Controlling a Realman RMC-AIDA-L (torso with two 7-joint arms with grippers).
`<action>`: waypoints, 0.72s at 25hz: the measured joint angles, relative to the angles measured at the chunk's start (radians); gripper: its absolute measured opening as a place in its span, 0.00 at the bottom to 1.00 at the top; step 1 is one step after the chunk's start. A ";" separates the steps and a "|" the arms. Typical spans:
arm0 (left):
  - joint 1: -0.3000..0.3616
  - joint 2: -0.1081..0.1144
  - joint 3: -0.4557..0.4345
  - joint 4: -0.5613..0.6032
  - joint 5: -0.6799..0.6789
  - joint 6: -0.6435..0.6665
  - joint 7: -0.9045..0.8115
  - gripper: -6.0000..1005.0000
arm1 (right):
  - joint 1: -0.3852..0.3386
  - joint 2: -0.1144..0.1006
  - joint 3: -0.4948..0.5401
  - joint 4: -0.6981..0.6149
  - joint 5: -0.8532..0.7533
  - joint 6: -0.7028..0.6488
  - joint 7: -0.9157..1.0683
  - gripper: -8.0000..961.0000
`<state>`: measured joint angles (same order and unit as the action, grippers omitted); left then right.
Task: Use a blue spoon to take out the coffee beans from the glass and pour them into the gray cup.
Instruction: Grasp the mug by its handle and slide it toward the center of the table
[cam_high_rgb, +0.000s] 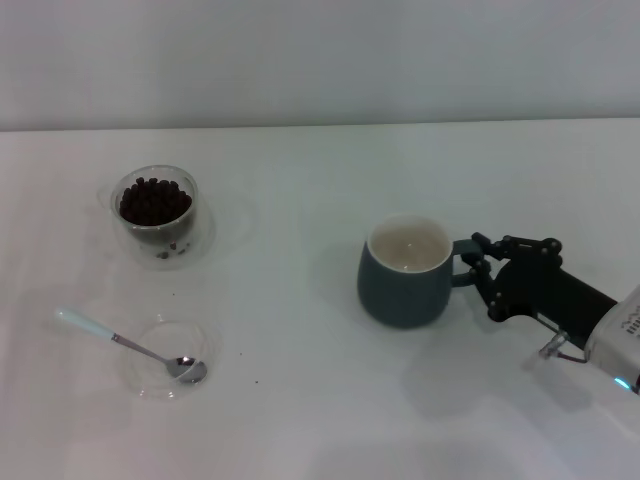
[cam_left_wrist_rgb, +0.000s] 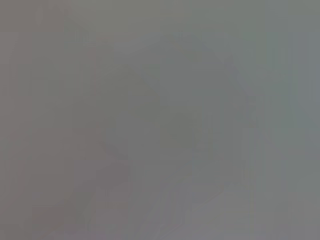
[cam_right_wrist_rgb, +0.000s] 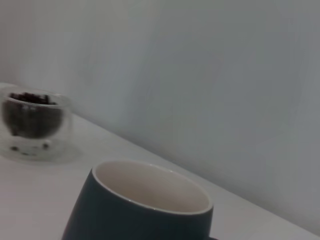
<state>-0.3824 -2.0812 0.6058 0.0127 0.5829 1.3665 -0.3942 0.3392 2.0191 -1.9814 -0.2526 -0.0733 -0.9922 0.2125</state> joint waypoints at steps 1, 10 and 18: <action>-0.001 0.000 0.000 0.000 0.000 0.000 0.000 0.86 | 0.000 0.000 -0.011 -0.005 0.000 0.000 0.001 0.17; -0.006 -0.002 0.000 -0.002 0.000 0.000 0.000 0.86 | 0.000 0.001 -0.115 -0.057 0.001 -0.002 0.014 0.16; -0.007 -0.002 0.000 -0.002 0.000 0.000 -0.002 0.86 | 0.001 0.001 -0.200 -0.099 0.001 -0.004 0.015 0.16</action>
<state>-0.3897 -2.0831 0.6058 0.0107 0.5829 1.3669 -0.3963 0.3400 2.0202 -2.1815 -0.3517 -0.0721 -0.9960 0.2270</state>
